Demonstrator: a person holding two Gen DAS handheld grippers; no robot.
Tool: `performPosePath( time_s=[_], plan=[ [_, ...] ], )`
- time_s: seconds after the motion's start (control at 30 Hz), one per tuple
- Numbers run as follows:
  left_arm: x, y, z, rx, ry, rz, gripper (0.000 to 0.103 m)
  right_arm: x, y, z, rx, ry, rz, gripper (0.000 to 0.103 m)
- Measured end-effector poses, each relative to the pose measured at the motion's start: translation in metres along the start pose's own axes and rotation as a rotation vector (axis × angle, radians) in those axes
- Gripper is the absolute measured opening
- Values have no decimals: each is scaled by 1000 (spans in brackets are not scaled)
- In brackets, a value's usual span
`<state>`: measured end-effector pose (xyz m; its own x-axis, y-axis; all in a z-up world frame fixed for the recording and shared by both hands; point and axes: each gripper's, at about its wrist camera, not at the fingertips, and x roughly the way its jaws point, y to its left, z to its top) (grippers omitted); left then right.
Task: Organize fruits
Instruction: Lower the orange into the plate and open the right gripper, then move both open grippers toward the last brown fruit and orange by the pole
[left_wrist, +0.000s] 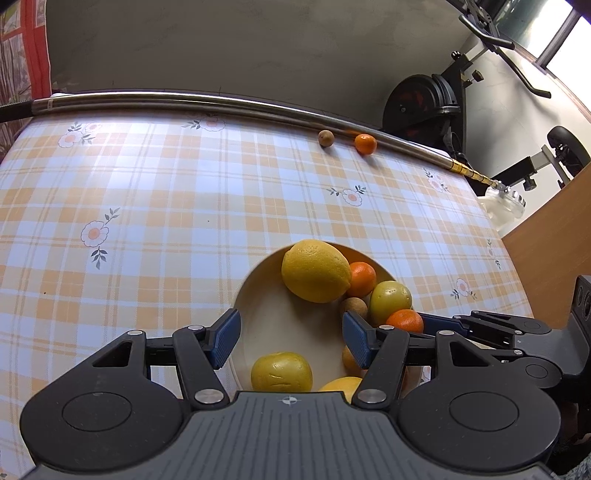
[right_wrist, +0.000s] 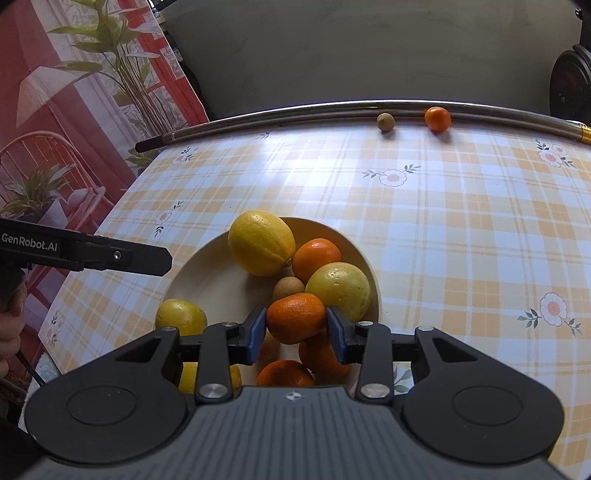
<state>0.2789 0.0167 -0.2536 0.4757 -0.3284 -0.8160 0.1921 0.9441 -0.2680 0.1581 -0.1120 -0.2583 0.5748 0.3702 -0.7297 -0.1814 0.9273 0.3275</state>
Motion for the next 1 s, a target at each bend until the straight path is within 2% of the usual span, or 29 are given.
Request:
performPosePath(
  time_s=[0.5,0.8,1.0],
  plan=[
    [-5,9,3,-37,-25,14,63,-17,-3,4,12,-38,-11,40],
    [-6,11,5,-48,-35,25,63,-30,-20,8,52,-77,-52,40],
    [-15,13,13,-52,-73,40,63,-44,-35,15,80,-121,-82,40]
  ],
)
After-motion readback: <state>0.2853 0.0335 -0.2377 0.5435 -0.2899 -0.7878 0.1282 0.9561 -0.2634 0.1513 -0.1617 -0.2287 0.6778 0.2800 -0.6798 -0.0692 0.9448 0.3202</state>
